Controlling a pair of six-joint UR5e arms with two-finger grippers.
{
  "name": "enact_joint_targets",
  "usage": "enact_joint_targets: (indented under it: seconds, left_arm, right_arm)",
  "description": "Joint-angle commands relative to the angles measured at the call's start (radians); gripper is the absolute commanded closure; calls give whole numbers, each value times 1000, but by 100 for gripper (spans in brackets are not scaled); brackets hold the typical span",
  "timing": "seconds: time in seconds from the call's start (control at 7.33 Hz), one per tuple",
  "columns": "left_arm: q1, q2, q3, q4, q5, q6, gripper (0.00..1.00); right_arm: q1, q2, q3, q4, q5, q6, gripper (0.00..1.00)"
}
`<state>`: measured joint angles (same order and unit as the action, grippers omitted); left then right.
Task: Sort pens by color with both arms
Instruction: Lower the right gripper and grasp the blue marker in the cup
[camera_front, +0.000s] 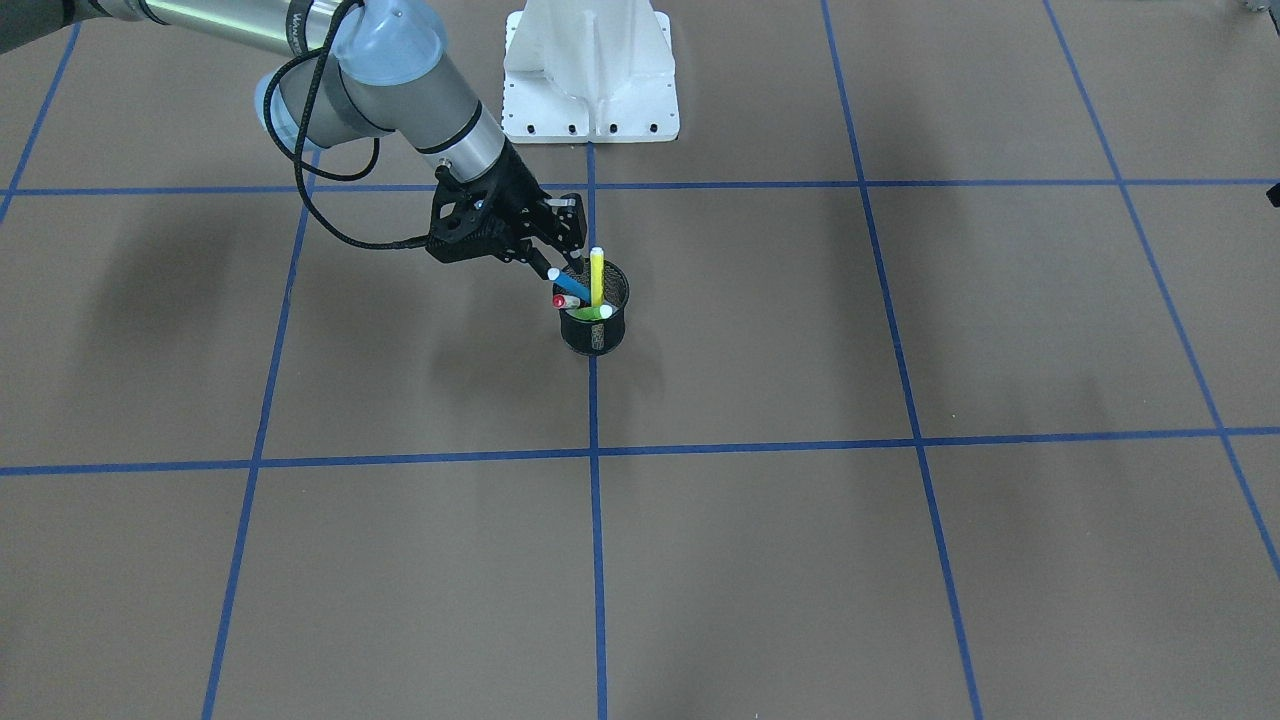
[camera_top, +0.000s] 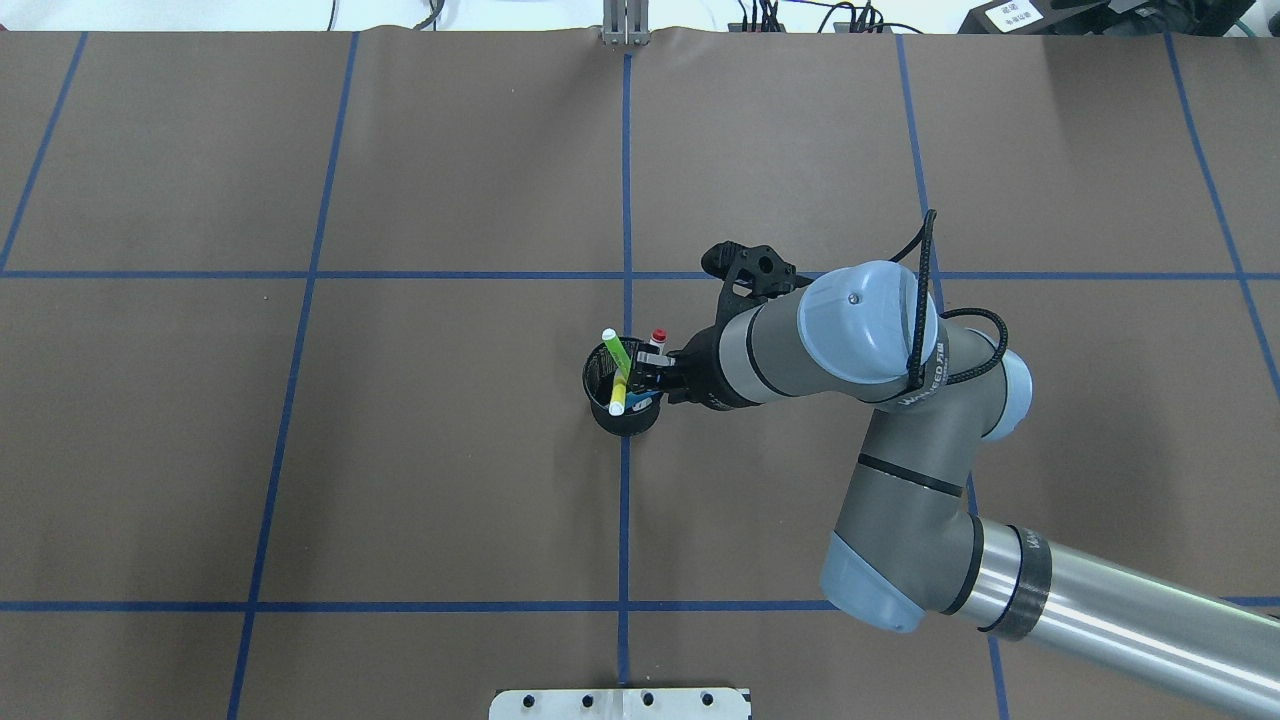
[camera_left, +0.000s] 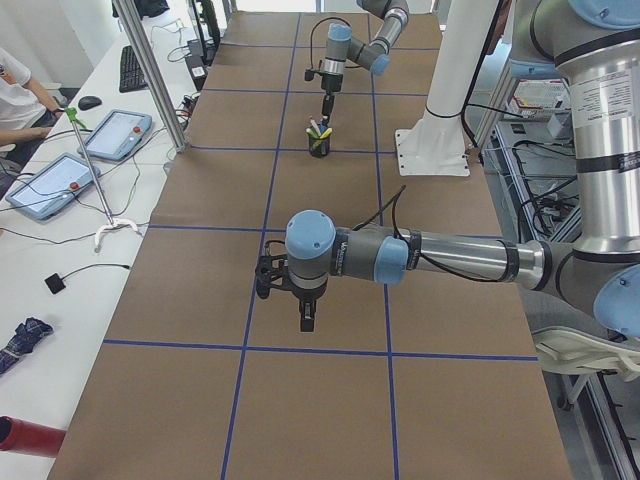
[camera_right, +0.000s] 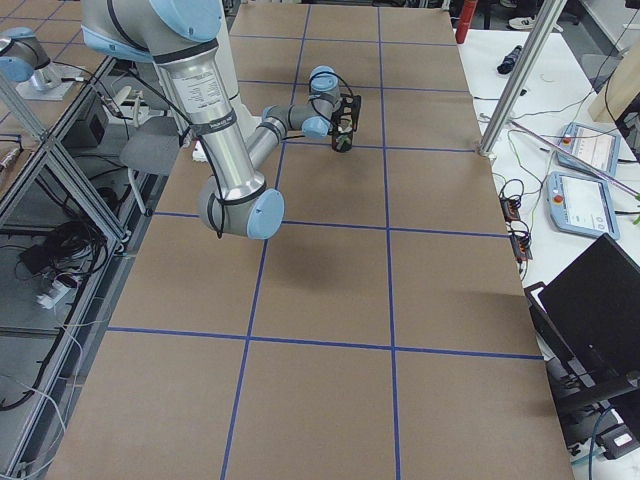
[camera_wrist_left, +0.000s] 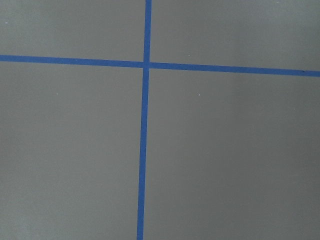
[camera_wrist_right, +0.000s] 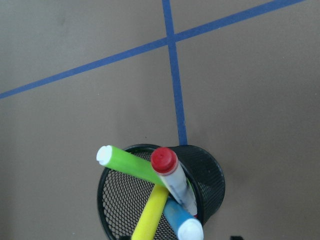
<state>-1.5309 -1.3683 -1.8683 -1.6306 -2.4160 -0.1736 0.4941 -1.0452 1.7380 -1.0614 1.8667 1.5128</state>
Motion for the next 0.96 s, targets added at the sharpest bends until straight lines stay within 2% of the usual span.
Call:
enact_joint_targets:
  seconds: [0.0, 0.68, 0.82]
  left_arm:
    - [0, 0, -3, 0, -2, -1, 0]
    - [0, 0, -2, 0, 0, -1, 0]
    - [0, 0, 0, 0, 0, -1, 0]
  right_arm:
    - [12, -1, 0, 0, -3, 0, 62]
    - [8, -3, -8, 0, -3, 0, 62]
    - [8, -1, -8, 0, 2, 0, 87]
